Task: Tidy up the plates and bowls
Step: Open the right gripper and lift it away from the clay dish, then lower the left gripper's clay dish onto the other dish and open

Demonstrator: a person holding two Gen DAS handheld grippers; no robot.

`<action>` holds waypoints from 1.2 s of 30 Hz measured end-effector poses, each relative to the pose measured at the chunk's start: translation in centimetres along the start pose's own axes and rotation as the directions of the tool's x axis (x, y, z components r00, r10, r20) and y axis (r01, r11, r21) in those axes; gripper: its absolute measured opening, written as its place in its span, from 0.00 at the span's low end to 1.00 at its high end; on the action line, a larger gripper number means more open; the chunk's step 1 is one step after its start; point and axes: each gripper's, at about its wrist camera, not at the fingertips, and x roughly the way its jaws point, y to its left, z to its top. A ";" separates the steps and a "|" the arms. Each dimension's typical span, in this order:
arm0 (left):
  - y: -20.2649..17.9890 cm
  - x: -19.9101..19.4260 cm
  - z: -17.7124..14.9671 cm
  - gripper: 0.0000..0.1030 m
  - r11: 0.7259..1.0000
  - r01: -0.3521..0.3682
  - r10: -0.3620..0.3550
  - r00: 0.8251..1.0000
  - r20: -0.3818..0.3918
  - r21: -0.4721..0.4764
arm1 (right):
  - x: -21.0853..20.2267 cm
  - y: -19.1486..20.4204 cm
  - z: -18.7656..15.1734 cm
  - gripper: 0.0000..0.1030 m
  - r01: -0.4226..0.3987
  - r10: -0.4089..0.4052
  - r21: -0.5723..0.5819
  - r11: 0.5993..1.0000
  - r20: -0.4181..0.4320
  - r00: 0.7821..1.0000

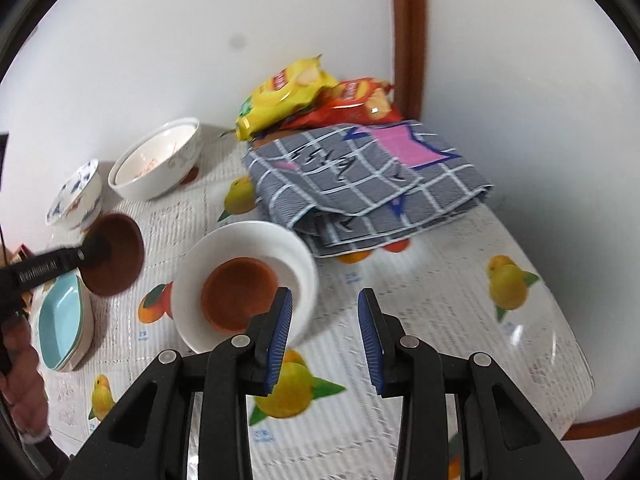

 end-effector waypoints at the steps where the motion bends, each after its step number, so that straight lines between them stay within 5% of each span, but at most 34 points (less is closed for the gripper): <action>1: -0.5 -0.1 -0.2 0.08 1.000 0.003 -0.002 1.000 -0.001 0.008 | -0.4 -0.5 -0.1 0.33 -0.001 0.001 0.008 1.000 0.005 1.000; 18: -6.1 2.4 -2.0 0.09 0.999 0.024 -0.023 0.998 -0.057 0.023 | -1.8 -7.1 -3.3 0.40 0.034 -0.037 0.055 0.998 0.042 0.998; 36: -6.7 5.8 -1.9 0.10 0.998 0.049 -0.052 0.993 -0.106 -0.035 | 0.0 -9.3 -4.4 0.41 0.044 -0.044 0.084 0.996 0.003 0.999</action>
